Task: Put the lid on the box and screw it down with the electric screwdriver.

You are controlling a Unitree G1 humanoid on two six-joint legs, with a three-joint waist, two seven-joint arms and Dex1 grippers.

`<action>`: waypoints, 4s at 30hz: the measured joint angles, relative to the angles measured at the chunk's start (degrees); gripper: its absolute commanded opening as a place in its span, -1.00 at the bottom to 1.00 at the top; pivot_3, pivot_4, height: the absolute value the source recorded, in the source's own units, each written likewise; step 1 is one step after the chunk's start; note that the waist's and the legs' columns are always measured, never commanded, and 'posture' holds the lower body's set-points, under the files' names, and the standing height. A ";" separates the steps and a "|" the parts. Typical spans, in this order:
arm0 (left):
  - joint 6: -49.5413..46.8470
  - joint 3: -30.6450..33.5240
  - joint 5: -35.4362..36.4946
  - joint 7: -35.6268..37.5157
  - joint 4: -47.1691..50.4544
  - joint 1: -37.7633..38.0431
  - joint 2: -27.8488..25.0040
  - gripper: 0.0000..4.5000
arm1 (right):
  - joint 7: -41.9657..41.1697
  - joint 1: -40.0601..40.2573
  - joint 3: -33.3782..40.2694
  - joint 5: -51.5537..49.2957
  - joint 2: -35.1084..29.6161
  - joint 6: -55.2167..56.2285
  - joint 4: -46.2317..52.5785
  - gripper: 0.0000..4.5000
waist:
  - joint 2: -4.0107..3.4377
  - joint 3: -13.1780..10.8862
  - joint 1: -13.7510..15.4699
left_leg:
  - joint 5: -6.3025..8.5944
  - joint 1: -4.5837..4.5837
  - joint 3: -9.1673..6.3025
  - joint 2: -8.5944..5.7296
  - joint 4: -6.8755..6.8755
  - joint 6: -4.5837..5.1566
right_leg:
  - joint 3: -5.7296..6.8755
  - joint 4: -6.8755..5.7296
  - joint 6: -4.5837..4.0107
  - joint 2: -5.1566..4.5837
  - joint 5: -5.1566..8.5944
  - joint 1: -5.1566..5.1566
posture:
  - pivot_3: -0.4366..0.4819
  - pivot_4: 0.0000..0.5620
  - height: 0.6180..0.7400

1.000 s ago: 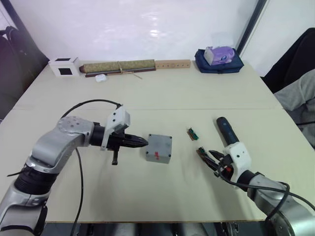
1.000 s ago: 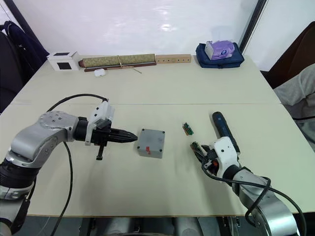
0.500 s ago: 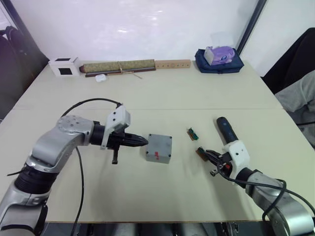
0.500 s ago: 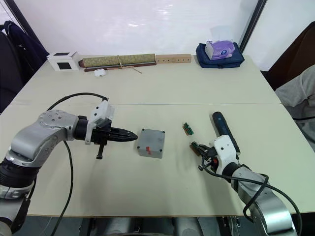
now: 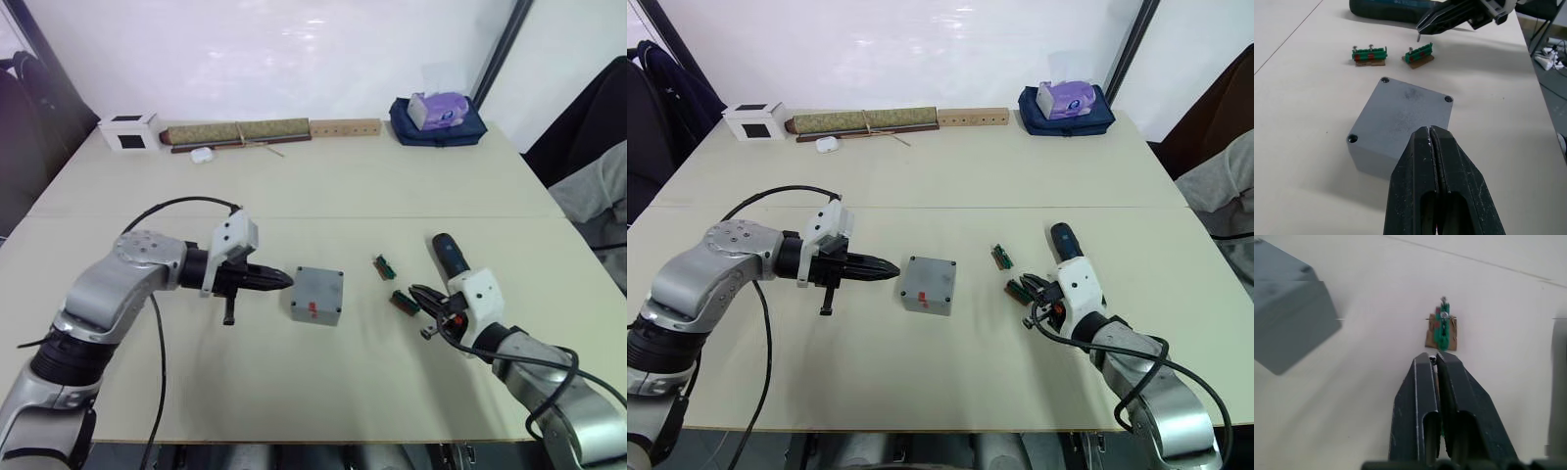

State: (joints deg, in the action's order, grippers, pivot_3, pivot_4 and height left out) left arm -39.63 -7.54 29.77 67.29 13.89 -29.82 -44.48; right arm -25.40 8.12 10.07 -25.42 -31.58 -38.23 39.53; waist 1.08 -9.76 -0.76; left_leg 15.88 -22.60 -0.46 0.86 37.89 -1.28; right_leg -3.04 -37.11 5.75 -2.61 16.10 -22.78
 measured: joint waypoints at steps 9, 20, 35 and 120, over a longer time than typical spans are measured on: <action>-3.49 4.55 2.94 -3.68 -4.26 -0.53 1.35 -1.00 | -0.92 -15.20 -10.70 -2.66 1.29 -1.95 0.04 -0.95 | 0.01 -0.04 -0.12 | 0.00 -0.01 -0.04 0.00 -0.02 0.00 | 0.04 -0.08 0.02 0.00 -0.03 -0.07 | -0.05 -0.47 1.00; -3.28 3.57 1.24 -4.38 -0.21 3.13 0.05 -1.00 | -2.84 -17.24 -17.10 4.18 3.32 4.42 -9.56 -0.95 | 0.00 -0.06 -0.07 | 0.00 -0.05 -0.02 -0.01 0.00 0.00 | 0.04 -0.07 0.02 -0.05 -0.03 -0.08 | -0.05 -0.47 1.00; -2.08 1.66 -0.44 -5.46 0.87 5.39 0.15 -1.00 | -3.56 -16.77 -18.92 6.96 5.20 6.48 -11.17 -0.95 | 0.00 -0.06 -0.12 | 0.00 -0.04 -0.03 0.00 0.00 0.00 | 0.03 -0.10 0.02 -0.03 -0.03 -0.10 | -0.05 -0.47 1.00; 9.82 -10.75 -9.85 -1.32 1.98 -8.00 8.54 -1.00 | -28.89 -47.82 -29.79 3.28 -30.85 -36.33 -44.82 -0.20 | -0.46 -0.29 -0.46 | 0.07 -0.68 0.09 -0.07 0.29 0.16 | -0.02 -0.16 0.08 0.05 -0.11 -0.69 | -0.05 -0.47 1.00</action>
State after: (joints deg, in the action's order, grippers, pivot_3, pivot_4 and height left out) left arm -29.81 -18.29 19.92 65.96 15.87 -37.81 -35.94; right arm -54.29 -39.70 -19.71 -22.14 -62.43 -74.57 -5.29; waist 0.63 -10.04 -1.22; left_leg 15.95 -23.28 -0.37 0.79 38.18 -1.11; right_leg -3.06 -37.28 5.84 -2.56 16.00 -23.46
